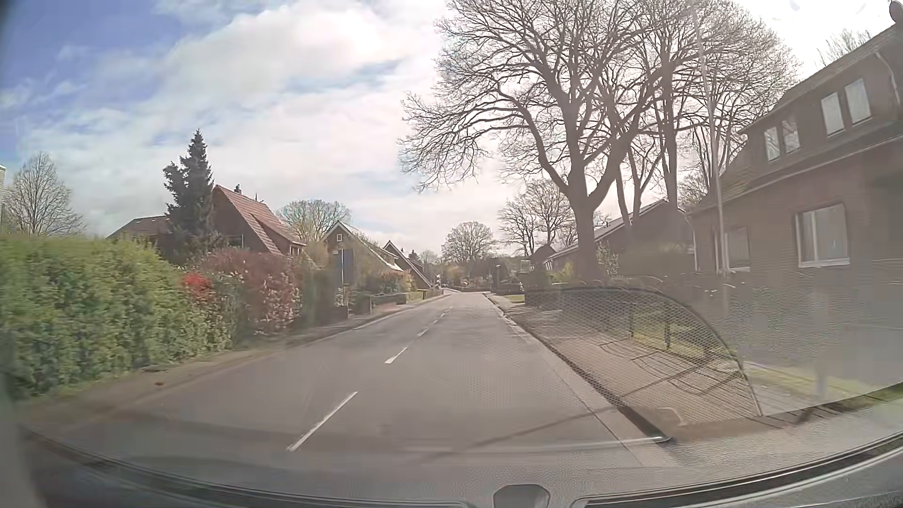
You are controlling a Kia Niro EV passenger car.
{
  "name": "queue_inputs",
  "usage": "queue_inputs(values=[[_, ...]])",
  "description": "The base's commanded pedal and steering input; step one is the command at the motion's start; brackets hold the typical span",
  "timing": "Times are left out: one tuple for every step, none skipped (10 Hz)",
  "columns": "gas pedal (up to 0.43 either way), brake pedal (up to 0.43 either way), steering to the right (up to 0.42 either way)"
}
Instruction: Follow the waypoints while adhering to traffic rules and regulations
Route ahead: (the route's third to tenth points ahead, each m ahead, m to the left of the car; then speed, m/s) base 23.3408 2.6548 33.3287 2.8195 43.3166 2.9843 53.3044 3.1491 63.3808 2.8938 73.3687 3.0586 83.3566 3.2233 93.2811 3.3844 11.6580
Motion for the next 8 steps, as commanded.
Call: queue_inputs(values=[[0.177,0.0,0.0],[0.177,0.0,-0.001],[0.177,0.0,-0.001],[0.177,0.0,-0.002],[0.177,0.0,-0.001],[0.177,0.0,-0.002],[0.177,0.0,-0.001],[0.177,0.006,-0.002]])
